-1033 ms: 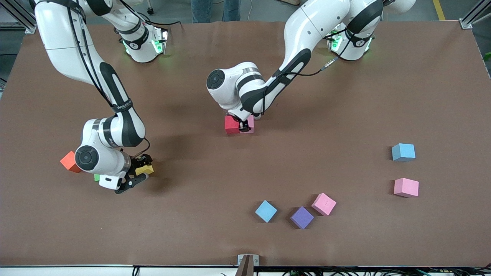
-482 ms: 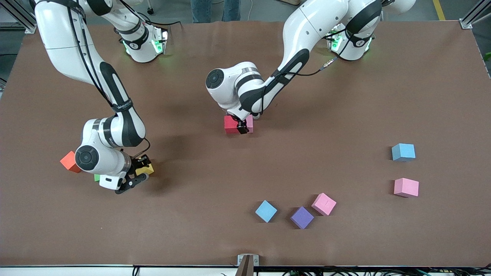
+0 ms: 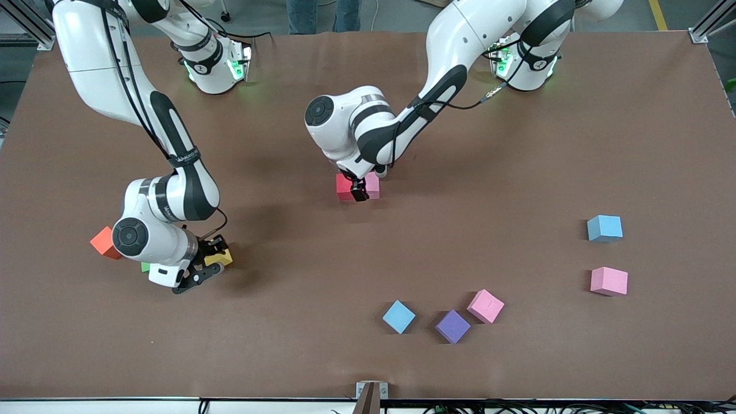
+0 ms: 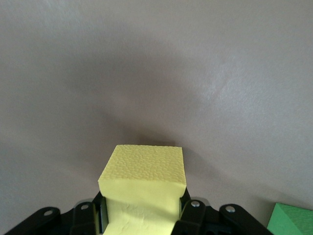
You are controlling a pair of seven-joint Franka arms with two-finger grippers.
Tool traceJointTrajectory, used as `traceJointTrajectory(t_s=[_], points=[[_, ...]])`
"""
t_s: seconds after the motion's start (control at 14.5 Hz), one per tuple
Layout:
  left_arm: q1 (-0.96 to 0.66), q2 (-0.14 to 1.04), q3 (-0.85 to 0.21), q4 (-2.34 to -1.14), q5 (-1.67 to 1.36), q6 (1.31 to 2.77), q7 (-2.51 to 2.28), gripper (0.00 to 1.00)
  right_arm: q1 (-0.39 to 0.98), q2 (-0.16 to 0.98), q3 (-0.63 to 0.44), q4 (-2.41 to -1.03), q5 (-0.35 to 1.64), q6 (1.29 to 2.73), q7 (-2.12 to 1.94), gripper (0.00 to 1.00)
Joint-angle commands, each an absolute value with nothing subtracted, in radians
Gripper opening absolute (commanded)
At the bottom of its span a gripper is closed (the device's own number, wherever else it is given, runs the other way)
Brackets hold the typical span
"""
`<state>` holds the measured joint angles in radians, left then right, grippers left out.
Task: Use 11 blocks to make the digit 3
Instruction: 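Lift the yellow block with the right gripper while the left gripper reaches pink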
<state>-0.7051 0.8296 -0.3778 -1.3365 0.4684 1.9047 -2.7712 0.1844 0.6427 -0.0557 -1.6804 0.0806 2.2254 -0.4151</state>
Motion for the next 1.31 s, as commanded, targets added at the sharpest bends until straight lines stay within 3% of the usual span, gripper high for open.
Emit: traceJointTrajectory(t_s=[0.0,0.55,0.9,1.24], points=[[-0.704,0.753,-0.384,-1.356,0.427,1.867,-2.8,1.0,0.219,0.635,-0.052,-1.651,0.135,2.197,-0.341,0.4],[-0.444,0.605,-0.38,-1.405,0.368,1.775,-1.9,1.0,0.478,0.647,-0.055,-1.54,0.199,2.082,0.174,0.4],[-0.197,0.471,-0.38,-1.564,0.327,1.772,-1.357,1.0,0.61,0.725,-0.058,-1.474,0.238,2.095,0.388,0.4],[0.058,0.419,-0.38,-1.657,0.341,1.848,-0.815,1.0,0.678,0.773,-0.06,-1.433,0.238,2.098,0.431,0.4]])
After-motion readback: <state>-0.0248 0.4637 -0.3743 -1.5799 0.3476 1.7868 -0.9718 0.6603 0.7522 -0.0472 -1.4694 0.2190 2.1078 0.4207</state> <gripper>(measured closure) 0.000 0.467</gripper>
